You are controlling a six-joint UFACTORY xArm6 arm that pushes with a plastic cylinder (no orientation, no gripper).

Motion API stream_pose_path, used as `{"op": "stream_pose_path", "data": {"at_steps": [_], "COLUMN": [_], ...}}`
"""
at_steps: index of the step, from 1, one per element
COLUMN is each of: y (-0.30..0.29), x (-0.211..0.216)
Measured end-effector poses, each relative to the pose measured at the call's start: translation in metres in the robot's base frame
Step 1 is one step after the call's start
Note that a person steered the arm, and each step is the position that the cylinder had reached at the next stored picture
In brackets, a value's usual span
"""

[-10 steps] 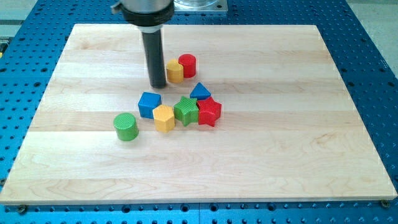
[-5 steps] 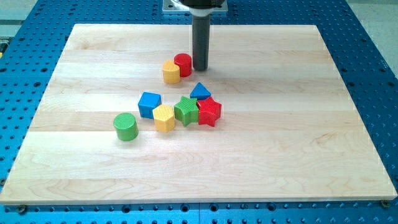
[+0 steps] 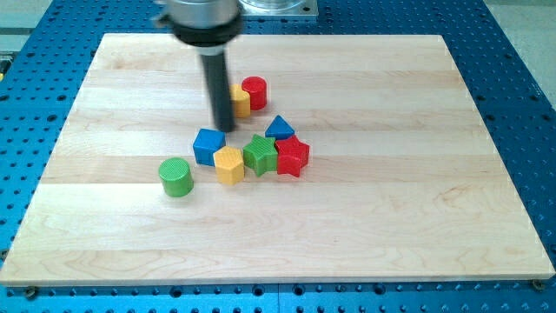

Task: Move the red circle diagonally to the yellow heart

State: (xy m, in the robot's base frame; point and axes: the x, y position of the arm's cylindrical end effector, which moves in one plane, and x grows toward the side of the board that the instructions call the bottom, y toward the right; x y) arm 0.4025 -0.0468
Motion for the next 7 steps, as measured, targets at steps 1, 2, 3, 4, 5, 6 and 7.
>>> {"op": "stream_pose_path", "data": {"at_steps": [1, 2, 3, 4, 5, 6, 7], "y": [-0.003, -0.045, -0.067, 0.004, 0.024, 0.045, 0.012], "x": [-0.028, -0.059, -0.069, -0.087, -0.096, -0.075, -0.034]}}
